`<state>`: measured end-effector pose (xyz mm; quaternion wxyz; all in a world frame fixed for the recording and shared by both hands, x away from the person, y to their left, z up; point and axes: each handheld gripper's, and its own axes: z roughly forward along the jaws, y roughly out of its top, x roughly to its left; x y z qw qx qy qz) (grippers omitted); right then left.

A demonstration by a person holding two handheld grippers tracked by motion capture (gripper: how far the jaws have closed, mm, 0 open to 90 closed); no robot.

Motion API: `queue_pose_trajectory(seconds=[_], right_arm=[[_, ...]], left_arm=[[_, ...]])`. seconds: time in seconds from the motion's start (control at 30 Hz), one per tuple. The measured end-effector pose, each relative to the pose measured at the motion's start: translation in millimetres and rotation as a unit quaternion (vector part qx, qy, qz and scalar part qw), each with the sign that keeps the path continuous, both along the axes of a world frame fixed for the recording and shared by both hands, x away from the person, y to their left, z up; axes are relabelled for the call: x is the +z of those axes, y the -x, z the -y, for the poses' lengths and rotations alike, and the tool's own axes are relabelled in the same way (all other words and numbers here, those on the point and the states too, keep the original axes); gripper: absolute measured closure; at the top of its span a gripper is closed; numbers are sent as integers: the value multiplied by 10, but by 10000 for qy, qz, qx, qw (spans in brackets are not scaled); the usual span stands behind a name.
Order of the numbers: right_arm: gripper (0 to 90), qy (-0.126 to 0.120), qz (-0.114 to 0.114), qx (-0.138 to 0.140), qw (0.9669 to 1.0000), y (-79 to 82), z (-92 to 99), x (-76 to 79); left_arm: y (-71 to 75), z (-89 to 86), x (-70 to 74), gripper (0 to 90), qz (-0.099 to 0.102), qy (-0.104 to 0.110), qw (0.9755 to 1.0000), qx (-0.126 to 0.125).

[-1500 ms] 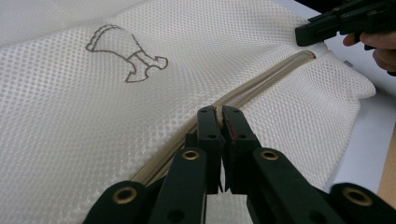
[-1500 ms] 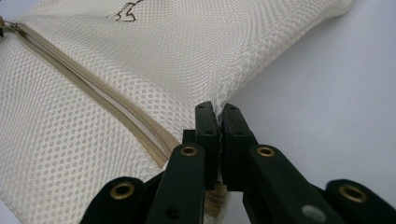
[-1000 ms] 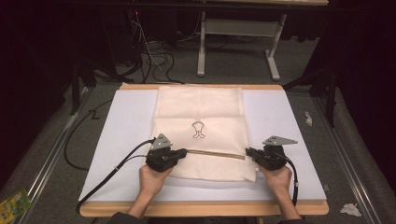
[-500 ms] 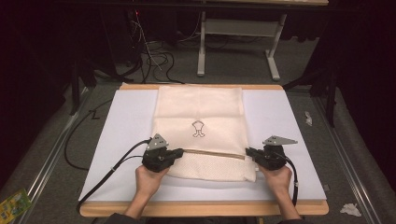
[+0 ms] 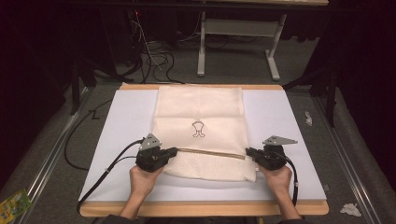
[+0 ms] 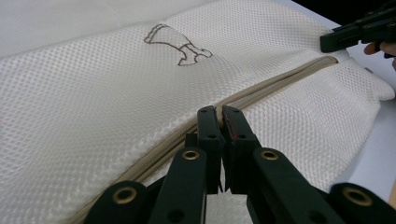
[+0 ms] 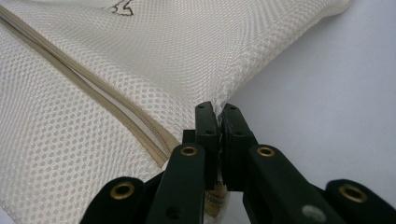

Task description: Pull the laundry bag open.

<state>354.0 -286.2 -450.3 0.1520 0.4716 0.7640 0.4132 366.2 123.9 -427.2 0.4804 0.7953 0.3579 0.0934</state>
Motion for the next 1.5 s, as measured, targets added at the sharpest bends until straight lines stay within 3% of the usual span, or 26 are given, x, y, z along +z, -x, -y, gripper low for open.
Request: queue_pose_trajectory(seconds=[1.5], right_arm=[[885, 3, -11, -30, 10000, 1, 12, 5]], left_arm=[[13, -371, 45, 869, 74, 157, 9990, 409]])
